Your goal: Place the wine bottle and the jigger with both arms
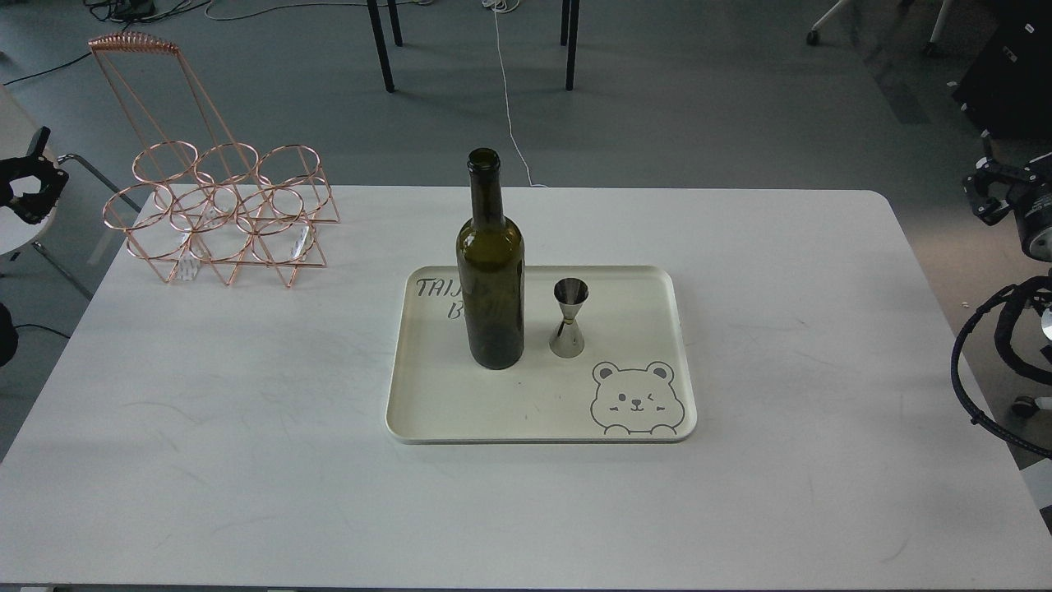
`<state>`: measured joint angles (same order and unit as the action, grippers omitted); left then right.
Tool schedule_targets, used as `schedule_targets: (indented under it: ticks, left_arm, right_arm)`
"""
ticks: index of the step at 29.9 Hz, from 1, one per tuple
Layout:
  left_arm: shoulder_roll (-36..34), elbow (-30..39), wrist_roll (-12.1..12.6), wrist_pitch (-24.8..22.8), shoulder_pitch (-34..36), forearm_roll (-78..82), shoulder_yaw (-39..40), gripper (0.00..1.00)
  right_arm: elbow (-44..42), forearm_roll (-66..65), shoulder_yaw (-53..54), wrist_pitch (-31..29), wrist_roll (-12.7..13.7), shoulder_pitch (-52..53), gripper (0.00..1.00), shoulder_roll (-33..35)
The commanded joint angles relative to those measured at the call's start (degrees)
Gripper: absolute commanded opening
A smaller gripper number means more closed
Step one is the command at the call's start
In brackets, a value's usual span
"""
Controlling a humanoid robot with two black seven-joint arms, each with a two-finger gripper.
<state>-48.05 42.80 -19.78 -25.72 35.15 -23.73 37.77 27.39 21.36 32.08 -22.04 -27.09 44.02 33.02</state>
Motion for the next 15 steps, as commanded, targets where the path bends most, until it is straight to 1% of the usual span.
schedule_targets:
  ticks: [1, 7, 9, 12, 15]
  left_arm:
    - [0.2, 0.0, -0.5, -0.1, 0.0, 0.1, 0.0, 0.98]
    - [1.0, 0.0, -0.2, 0.0, 0.0, 0.1, -0.1, 0.98]
    - [1.5, 0.0, -0.3, -0.1, 0.0, 0.1, -0.1, 0.98]
    - [2.2, 0.0, -0.4, -0.1, 0.0, 0.0, -0.1, 0.98]
    - [2.3, 0.0, -0.3, -0.2, -0.1, 0.0, -0.1, 0.98]
  right_arm:
    - [0.0, 0.0, 0.0, -0.2, 0.2, 0.3, 0.99, 0.1]
    - [0.6, 0.0, -0.3, -0.5, 0.3, -0.1, 0.99, 0.8]
    - [1.4, 0.0, -0.4, -1.8, 0.3, -0.3, 0.99, 1.7]
    - [4.2, -0.2, -1.1, -2.6, 0.3, -0.8, 0.99, 3.9]
    - [9.4, -0.5, -1.5, -2.6, 0.2, -2.2, 0.99, 6.9]
